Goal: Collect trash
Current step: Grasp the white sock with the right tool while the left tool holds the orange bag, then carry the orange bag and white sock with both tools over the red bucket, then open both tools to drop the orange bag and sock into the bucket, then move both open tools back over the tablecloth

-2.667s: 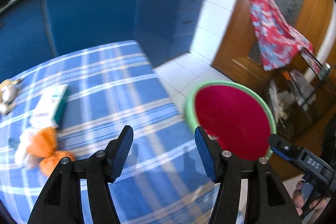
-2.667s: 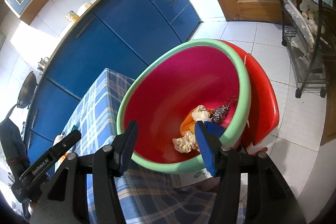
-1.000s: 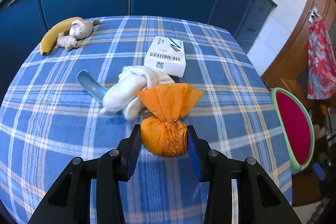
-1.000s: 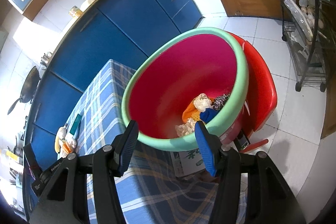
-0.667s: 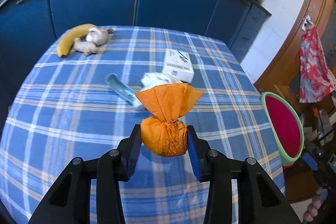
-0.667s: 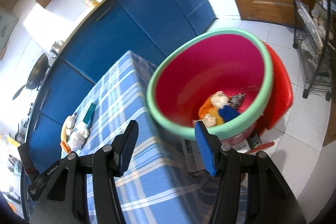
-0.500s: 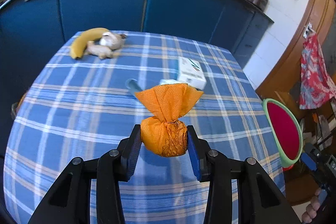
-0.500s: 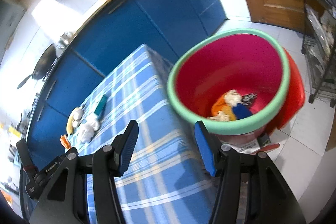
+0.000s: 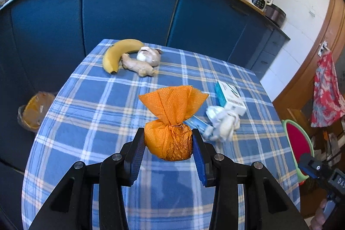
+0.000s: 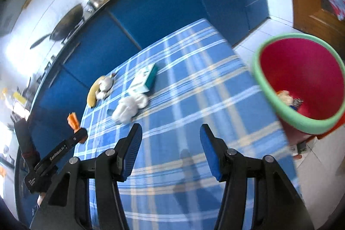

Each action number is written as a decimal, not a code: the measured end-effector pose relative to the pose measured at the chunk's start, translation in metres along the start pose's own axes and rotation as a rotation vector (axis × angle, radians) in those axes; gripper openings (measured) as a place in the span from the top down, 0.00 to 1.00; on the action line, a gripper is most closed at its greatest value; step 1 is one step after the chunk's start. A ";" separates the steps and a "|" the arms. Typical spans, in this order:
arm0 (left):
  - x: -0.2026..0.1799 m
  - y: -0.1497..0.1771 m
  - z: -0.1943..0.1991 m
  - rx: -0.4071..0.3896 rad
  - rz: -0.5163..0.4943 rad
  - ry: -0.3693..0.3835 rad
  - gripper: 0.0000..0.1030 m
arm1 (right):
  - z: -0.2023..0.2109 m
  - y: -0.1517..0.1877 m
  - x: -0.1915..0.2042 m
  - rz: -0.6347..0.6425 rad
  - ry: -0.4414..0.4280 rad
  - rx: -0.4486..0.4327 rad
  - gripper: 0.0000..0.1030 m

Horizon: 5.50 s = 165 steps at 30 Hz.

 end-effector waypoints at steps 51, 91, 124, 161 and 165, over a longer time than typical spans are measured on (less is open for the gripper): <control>0.011 0.008 0.009 -0.007 0.116 0.166 0.57 | -0.046 -0.001 0.089 0.086 -0.056 0.000 0.86; -0.210 0.038 -0.009 0.100 -0.217 0.398 0.55 | 0.087 -0.030 -0.135 -0.216 0.090 -0.249 0.86; -0.374 0.109 -0.132 0.323 -0.520 0.385 0.43 | 0.036 -0.025 -0.284 -0.402 0.197 -0.182 0.67; -0.221 0.049 -0.079 0.167 -0.267 0.151 0.39 | 0.073 -0.016 -0.251 -0.379 0.160 -0.244 0.58; -0.187 0.040 -0.075 0.144 -0.213 0.093 0.39 | 0.075 -0.015 -0.243 -0.368 0.160 -0.244 0.58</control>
Point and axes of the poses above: each gripper's, at about its wrist camera, not at the fingertips, and z roughly against the way its jaws point, x to its left, y to its underside, the point moved 10 cm from there along -z, roughly the way its jaws point, and after that the axes turned 8 degrees about y, right-handed, at the moved point
